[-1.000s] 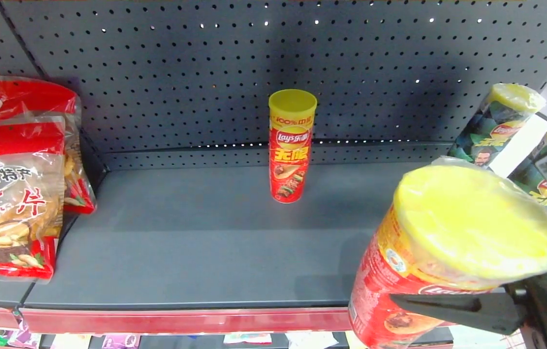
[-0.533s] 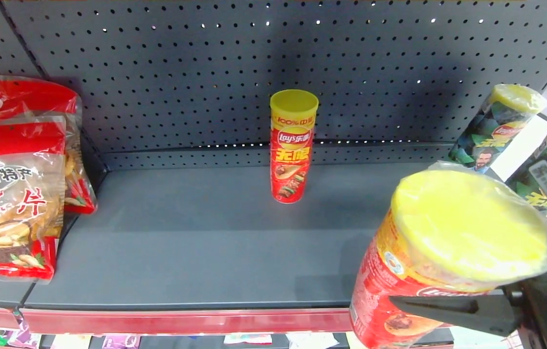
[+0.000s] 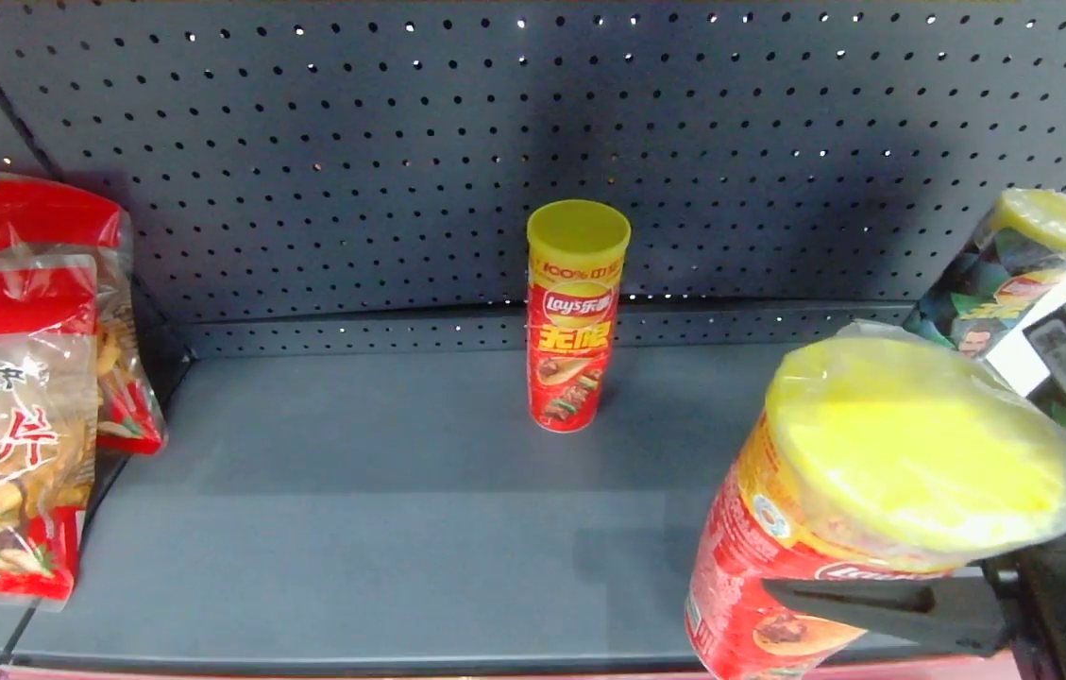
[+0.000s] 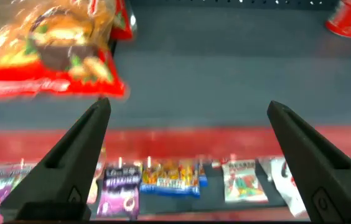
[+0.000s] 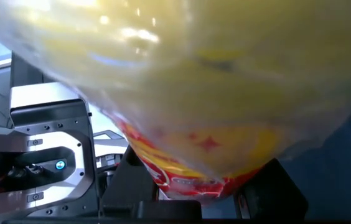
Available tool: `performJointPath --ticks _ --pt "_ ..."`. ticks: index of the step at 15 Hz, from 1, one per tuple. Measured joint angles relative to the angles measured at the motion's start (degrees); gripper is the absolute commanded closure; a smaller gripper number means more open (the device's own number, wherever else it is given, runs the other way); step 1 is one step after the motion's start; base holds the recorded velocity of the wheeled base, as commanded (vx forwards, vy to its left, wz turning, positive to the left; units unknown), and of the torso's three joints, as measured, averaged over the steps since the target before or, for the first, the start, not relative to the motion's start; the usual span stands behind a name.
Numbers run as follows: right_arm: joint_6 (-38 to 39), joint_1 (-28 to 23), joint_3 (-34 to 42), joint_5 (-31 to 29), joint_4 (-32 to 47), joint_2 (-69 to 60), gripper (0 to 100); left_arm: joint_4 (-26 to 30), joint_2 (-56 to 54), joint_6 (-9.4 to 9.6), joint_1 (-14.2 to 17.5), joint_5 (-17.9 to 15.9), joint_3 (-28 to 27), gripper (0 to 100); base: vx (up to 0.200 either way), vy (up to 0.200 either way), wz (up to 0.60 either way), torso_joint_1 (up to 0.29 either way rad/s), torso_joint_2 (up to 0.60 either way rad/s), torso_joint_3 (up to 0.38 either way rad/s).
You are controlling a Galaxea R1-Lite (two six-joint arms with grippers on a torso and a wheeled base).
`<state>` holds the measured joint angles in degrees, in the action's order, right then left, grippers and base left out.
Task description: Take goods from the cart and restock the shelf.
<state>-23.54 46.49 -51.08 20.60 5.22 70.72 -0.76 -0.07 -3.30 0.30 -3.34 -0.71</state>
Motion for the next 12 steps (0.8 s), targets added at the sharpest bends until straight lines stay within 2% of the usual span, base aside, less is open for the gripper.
performJointPath --ticks 6,12 --pt "0.1 0.0 0.0 -0.1 0.0 -0.4 100 0.0 0.0 0.00 0.0 0.0 0.0 0 0.000 0.000 0.00 0.000 0.00 0.000" --pt "0.3 -2.0 -0.5 -0.2 -2.1 -0.5 100 0.0 0.0 0.18 0.0 -0.2 0.0 0 0.000 0.000 0.00 0.000 0.00 0.000"
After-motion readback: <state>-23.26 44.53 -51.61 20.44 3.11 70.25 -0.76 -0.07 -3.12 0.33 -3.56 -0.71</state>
